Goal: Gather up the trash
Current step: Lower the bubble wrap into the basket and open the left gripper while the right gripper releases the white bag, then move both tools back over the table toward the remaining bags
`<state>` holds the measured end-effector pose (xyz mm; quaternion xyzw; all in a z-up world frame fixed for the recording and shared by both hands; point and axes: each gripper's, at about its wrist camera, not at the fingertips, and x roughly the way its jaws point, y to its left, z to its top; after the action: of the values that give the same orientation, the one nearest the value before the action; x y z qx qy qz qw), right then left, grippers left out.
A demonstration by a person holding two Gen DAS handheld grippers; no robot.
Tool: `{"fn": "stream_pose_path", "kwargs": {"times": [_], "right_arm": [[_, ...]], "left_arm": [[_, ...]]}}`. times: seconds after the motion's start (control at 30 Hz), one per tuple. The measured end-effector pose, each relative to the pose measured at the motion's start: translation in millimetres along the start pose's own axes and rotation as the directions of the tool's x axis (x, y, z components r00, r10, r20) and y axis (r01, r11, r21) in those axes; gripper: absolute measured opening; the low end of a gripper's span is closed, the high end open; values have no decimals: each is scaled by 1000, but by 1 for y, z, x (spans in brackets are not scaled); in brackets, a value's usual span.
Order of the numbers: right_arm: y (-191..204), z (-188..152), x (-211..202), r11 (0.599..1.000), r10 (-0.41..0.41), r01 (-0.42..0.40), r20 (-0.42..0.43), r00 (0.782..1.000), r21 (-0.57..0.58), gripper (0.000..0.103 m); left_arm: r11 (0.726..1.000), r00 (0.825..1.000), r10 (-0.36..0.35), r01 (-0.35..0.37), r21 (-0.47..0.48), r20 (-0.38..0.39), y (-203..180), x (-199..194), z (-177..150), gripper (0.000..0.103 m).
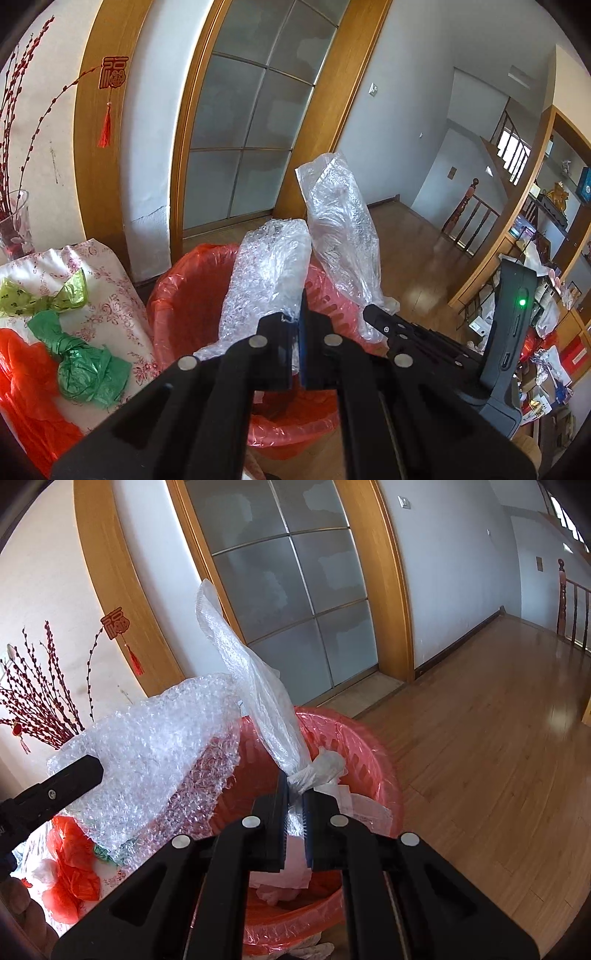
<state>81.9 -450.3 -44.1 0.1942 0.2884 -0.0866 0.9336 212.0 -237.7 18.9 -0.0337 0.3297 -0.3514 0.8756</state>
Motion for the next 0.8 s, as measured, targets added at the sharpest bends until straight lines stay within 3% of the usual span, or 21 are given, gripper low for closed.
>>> {"fn": "stream_pose_path", "kwargs": {"times": [0.17,0.3,0.4,0.5,0.8], "right_arm": [[0,-2,9,1000,16,-16,-28,999,-1,10],[1,-6,13,1000,26,-26,-44,999,-2,26],[2,-8,13,1000,20,-20,-47,999,-1,27],[1,-8,8,1000,12,-12,-38,999,-3,35],[11,-12,-15,999,-19,19,-1,1000,-48,44]], "left_arm": [[998,998,52,-53,-19,-38,13,15,-7,8],[995,995,95,-96,-16,-41,22,15,-11,29],[993,992,119,-119,-17,-31,26,9,-13,38],[991,992,127,-128,-36,-25,32,1,-12,38],[976,977,208,-204,-75,42,48,-54,-20,48]]}}
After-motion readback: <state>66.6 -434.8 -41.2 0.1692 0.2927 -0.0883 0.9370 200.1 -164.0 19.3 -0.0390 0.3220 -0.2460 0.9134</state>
